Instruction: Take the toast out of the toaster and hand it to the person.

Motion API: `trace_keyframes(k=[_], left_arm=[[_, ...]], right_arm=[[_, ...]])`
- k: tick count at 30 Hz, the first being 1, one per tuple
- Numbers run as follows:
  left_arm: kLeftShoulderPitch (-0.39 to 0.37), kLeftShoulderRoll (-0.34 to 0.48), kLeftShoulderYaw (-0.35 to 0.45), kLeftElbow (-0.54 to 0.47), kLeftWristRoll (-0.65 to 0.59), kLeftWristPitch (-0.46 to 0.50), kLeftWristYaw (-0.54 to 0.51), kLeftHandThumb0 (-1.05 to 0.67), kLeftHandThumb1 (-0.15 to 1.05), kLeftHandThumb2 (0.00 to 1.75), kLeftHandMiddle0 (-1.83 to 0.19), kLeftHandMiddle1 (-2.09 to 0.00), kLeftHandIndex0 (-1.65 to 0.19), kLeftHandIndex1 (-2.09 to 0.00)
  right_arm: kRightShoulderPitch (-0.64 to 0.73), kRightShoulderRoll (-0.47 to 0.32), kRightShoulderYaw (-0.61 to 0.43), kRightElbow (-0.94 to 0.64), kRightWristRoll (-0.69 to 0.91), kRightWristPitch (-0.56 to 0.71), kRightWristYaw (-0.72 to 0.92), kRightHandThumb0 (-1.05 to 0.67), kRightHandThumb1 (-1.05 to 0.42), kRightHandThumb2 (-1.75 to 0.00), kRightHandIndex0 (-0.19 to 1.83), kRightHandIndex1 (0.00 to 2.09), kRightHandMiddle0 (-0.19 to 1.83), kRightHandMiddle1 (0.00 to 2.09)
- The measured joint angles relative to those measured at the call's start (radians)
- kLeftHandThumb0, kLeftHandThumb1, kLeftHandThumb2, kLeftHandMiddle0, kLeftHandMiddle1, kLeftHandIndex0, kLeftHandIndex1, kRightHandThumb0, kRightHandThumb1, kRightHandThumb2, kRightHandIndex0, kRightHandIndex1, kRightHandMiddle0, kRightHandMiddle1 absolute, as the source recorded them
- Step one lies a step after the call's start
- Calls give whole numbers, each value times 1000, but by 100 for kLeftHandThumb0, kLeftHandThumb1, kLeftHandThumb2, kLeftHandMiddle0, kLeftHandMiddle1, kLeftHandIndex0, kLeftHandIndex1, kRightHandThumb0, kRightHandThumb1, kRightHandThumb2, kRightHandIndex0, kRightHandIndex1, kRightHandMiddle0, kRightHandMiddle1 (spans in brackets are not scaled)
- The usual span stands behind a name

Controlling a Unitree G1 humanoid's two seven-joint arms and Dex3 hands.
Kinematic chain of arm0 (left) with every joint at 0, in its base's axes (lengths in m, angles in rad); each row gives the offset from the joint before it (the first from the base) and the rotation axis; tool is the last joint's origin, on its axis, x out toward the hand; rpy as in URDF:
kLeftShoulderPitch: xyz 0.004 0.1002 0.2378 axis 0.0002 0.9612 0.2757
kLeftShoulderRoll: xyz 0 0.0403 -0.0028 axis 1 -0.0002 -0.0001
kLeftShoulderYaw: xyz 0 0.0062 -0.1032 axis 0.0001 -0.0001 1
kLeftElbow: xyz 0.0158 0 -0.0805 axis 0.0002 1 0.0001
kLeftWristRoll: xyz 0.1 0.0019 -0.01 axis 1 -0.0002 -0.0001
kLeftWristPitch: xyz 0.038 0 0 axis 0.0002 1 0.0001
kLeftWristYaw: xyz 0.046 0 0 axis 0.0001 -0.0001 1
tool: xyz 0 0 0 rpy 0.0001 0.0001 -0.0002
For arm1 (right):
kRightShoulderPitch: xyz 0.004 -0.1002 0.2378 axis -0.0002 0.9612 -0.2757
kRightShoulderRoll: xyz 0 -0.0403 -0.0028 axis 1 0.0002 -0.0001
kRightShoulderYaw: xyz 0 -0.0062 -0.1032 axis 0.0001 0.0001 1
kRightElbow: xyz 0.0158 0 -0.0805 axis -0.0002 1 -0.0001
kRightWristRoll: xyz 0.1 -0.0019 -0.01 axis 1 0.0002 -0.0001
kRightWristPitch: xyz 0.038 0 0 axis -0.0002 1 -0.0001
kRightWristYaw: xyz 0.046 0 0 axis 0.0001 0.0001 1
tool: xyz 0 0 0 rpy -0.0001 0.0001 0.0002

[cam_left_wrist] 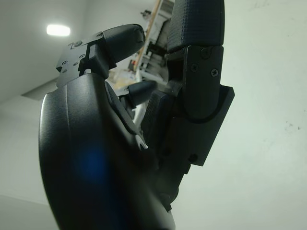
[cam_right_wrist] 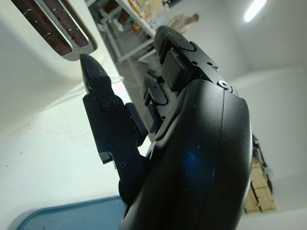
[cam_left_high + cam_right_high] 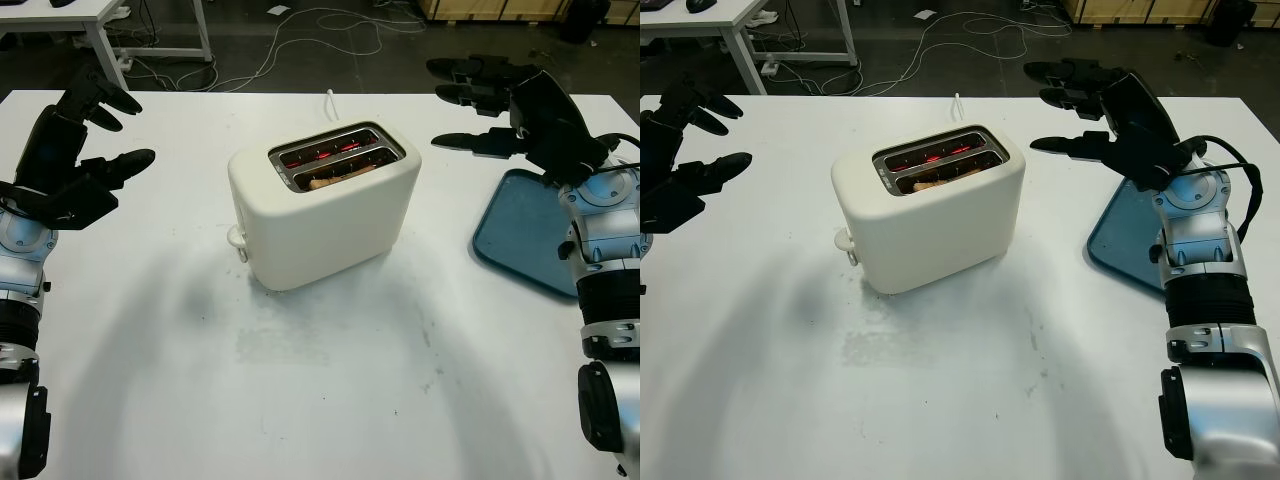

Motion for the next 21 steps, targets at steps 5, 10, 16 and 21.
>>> trace_keyframes(k=[5,10,16,21], left_arm=[[0,0,0,-6,0,4,0,-105,92,48,0,-175,0,-162],[0,0,0,-13,0,7,0,-105,92,48,0,-175,0,-162],[0,0,0,-22,-1,22,-18,-105,92,46,0,-175,0,-162],[0,0,0,-20,0,18,-18,-105,92,47,0,-175,0,-161]], right_arm=[[0,0,0,-1,0,0,0,-21,-77,0,55,0,54,0],[0,0,0,-1,0,0,0,-23,-77,0,55,0,54,0],[0,0,1,-1,-2,0,0,-26,-77,0,57,1,55,1],[0,0,1,-1,-1,0,0,-25,-77,0,55,0,54,0]])
